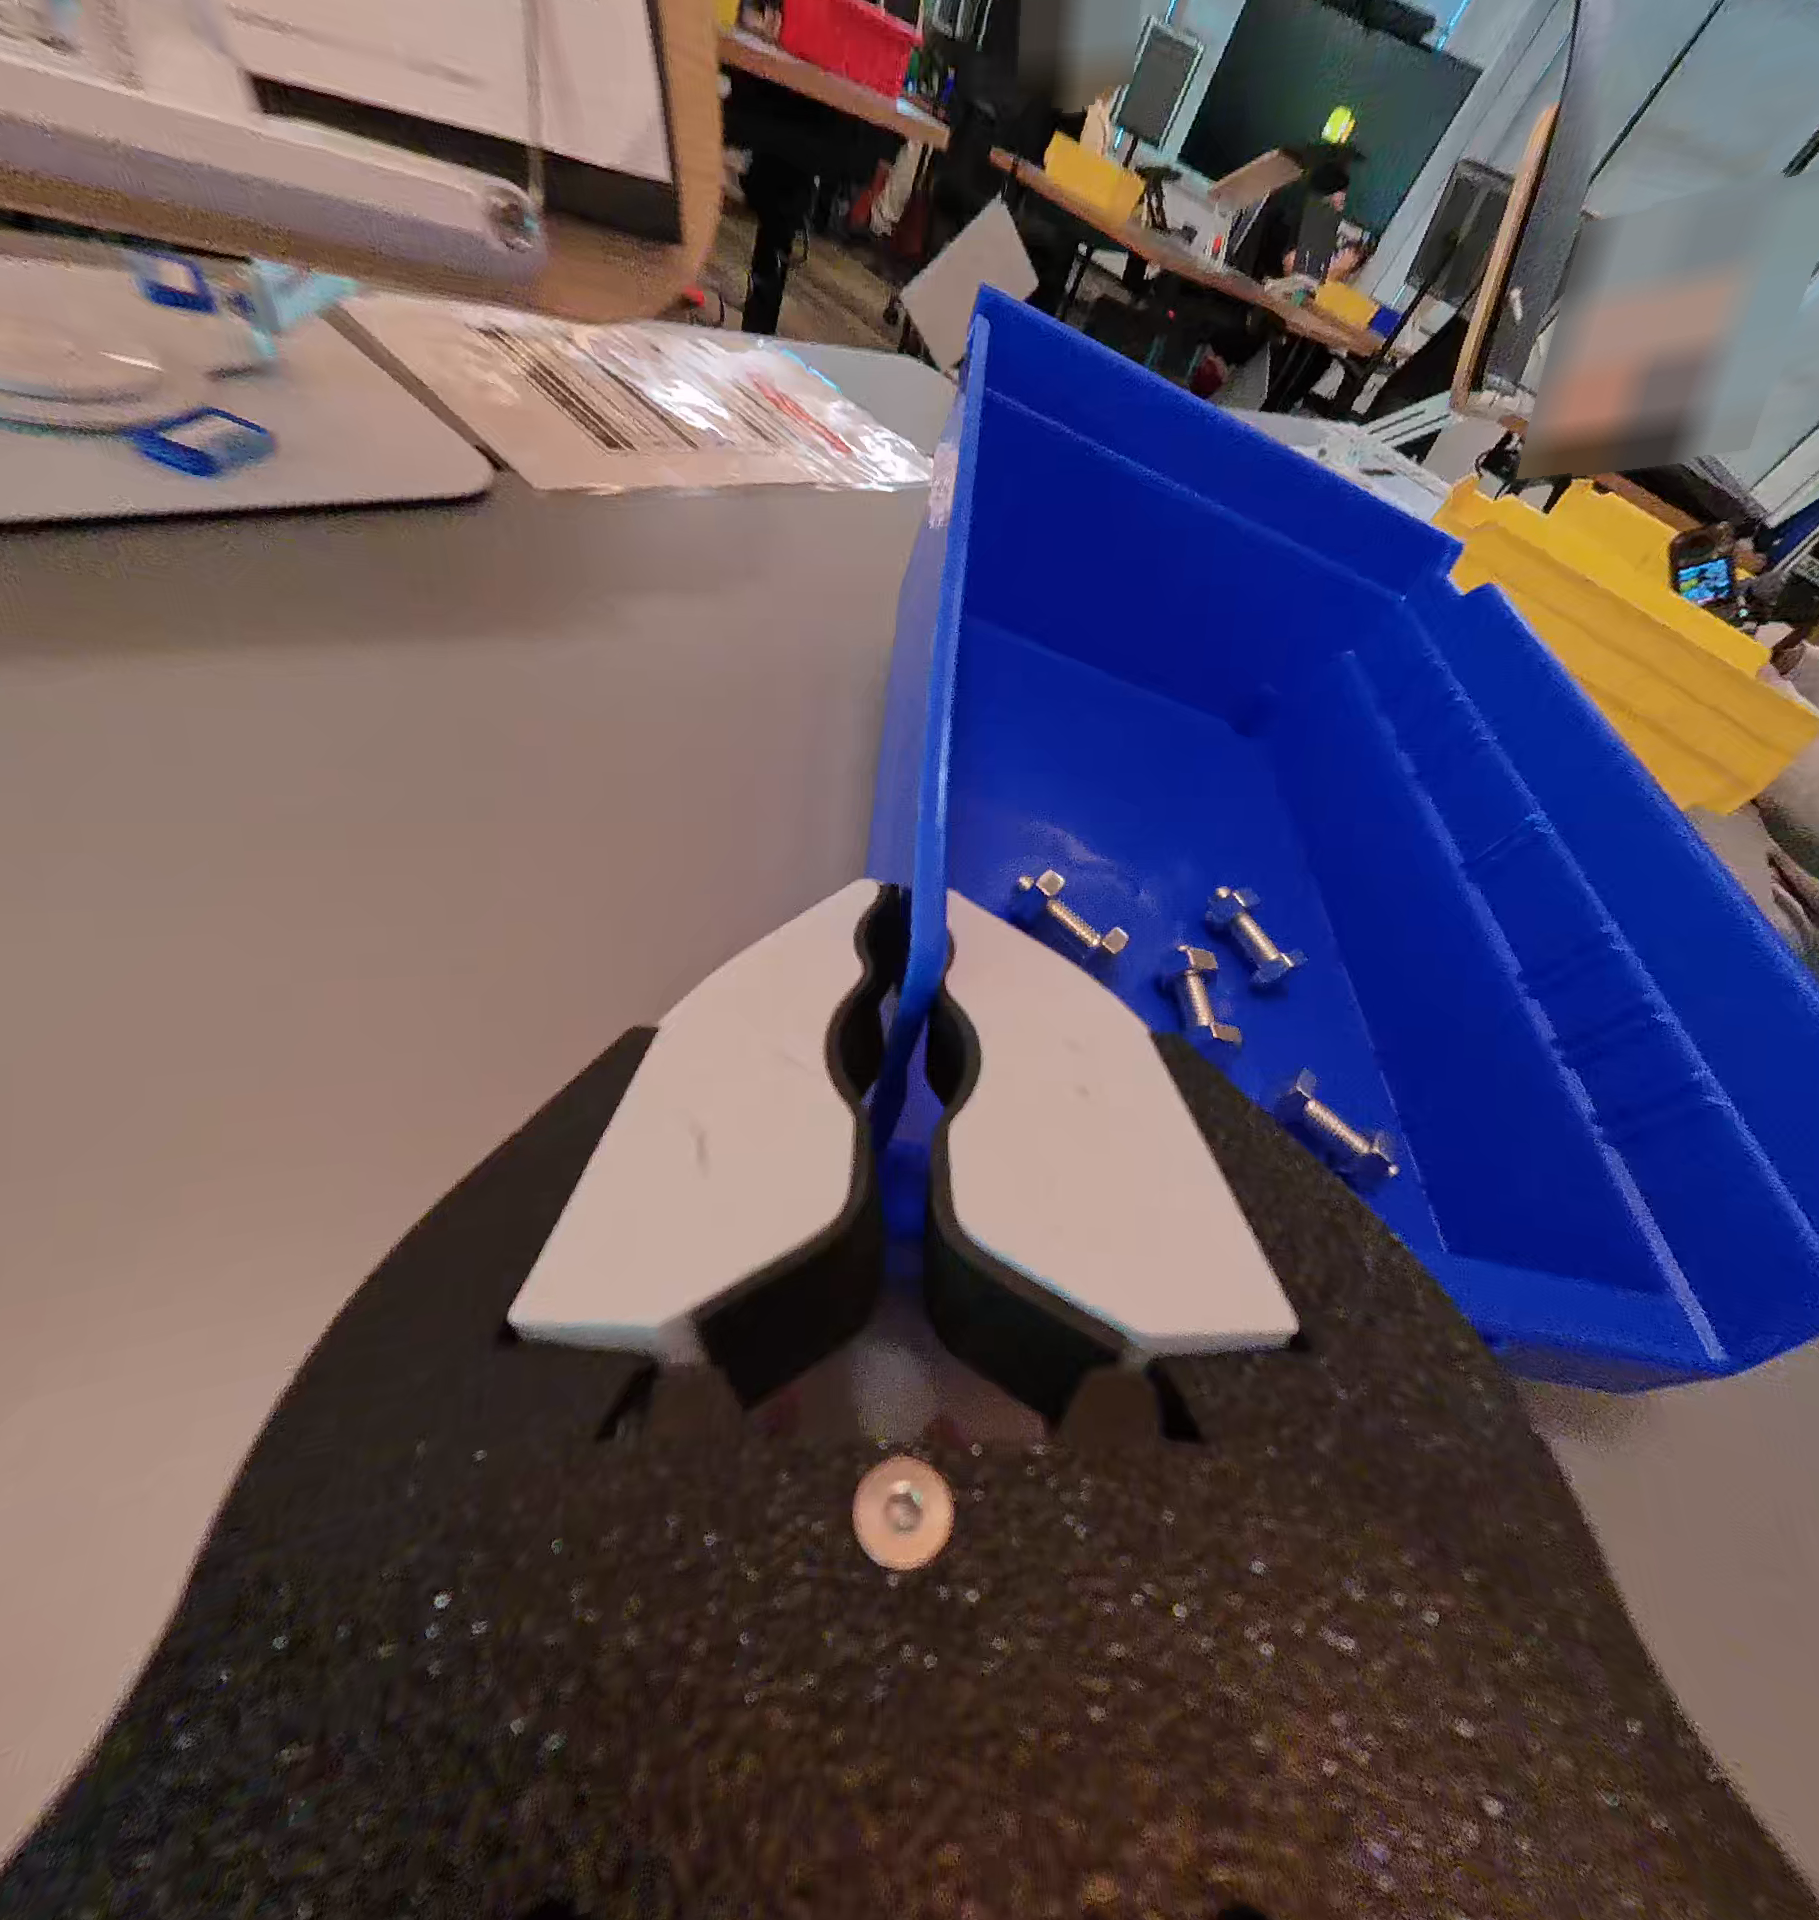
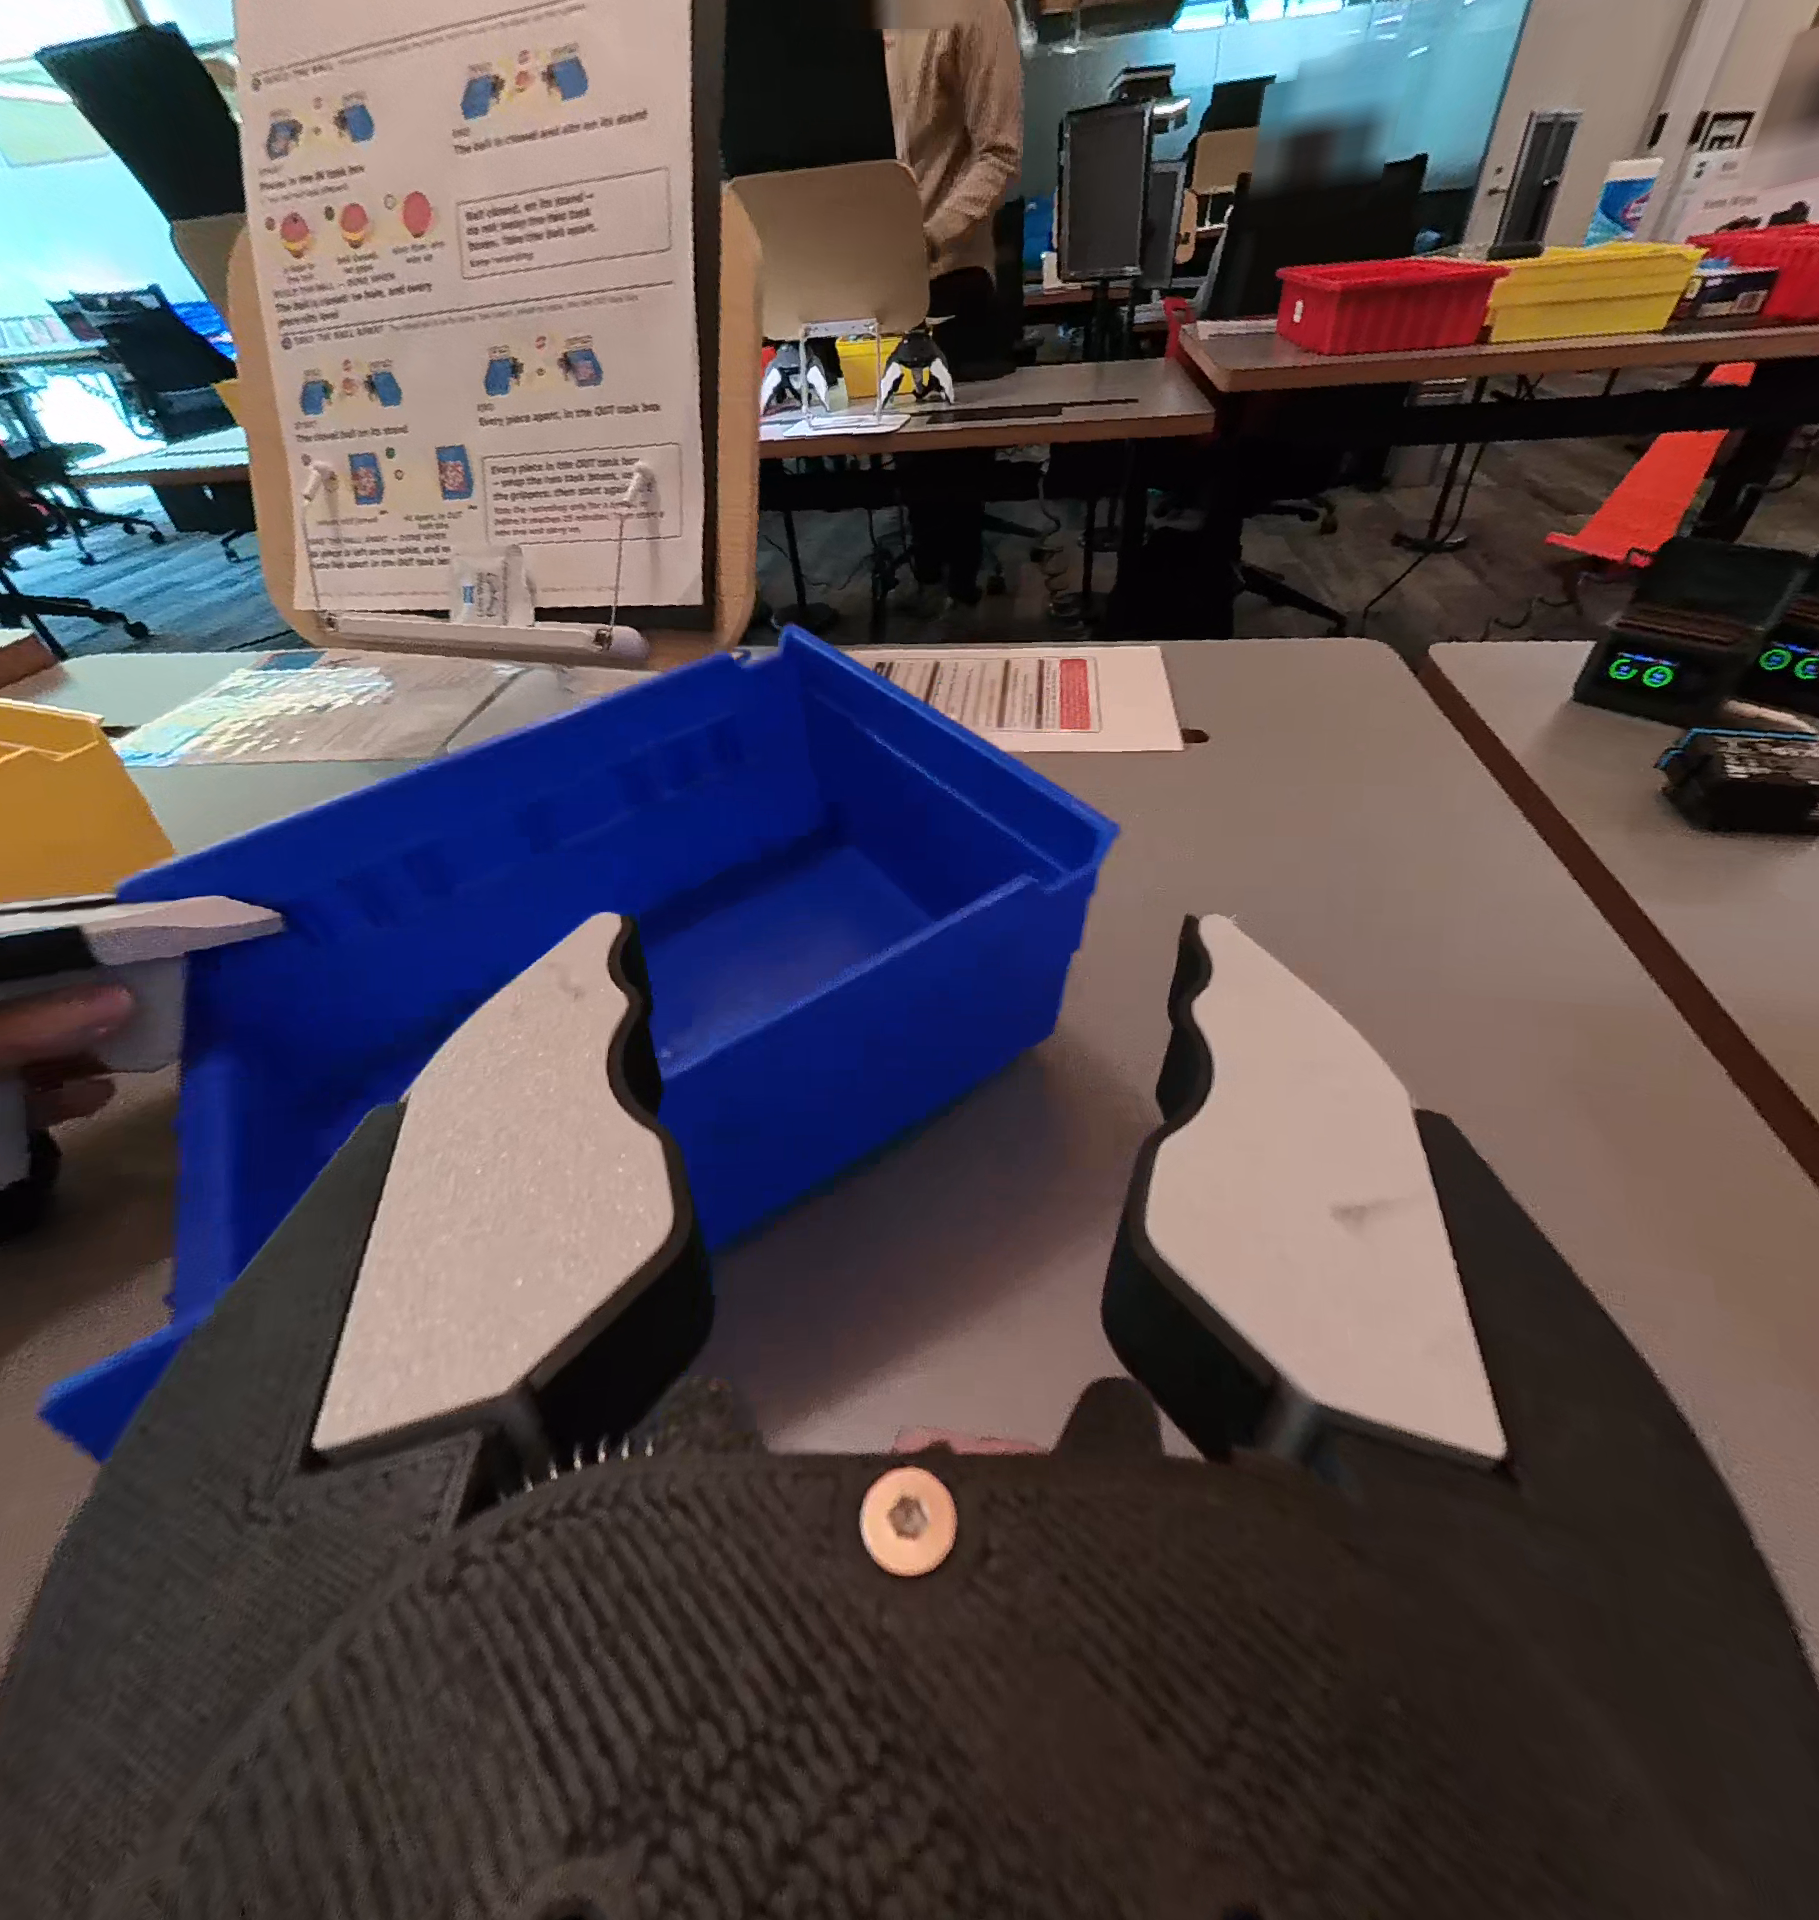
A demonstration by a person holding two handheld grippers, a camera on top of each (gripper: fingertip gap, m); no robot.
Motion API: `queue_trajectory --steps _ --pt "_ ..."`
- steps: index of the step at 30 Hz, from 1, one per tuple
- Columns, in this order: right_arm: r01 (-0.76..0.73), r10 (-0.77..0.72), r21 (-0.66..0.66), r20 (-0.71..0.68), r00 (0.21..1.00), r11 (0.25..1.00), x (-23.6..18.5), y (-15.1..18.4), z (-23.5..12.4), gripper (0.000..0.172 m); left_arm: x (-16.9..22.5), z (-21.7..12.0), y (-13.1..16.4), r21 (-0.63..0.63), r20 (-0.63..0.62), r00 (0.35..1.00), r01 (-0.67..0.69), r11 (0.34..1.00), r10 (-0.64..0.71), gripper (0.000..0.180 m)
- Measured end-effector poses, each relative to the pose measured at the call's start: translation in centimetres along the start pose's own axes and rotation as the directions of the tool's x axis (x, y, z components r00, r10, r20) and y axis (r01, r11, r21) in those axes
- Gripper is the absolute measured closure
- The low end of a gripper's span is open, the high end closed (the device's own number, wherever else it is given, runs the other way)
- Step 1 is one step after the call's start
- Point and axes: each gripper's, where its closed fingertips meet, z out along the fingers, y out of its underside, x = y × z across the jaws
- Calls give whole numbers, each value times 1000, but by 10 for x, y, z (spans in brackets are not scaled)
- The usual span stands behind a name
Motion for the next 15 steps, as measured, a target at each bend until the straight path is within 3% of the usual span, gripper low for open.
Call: queue_trajectory --steps 5,8,12,15 --pt "24 -20 -55 66 998 998 -27 11 13 76 -16 -52 -14 75 69 997 -27 997 22 178" --pt "44 -39 -42 109 993 998 -47 7 15 76 -19 -78 -32 123 73 996 38 992 -47 178" --pt "45 -41 -24 138 990 999 -71 -1 14 76 -20 -126 -80 272 38 992 108 956 -123 178" --pt "16 -14 -9 243 970 1000 -118 -2 16 76 -40 -182 -122 375 62 987 113 920 -147 178"
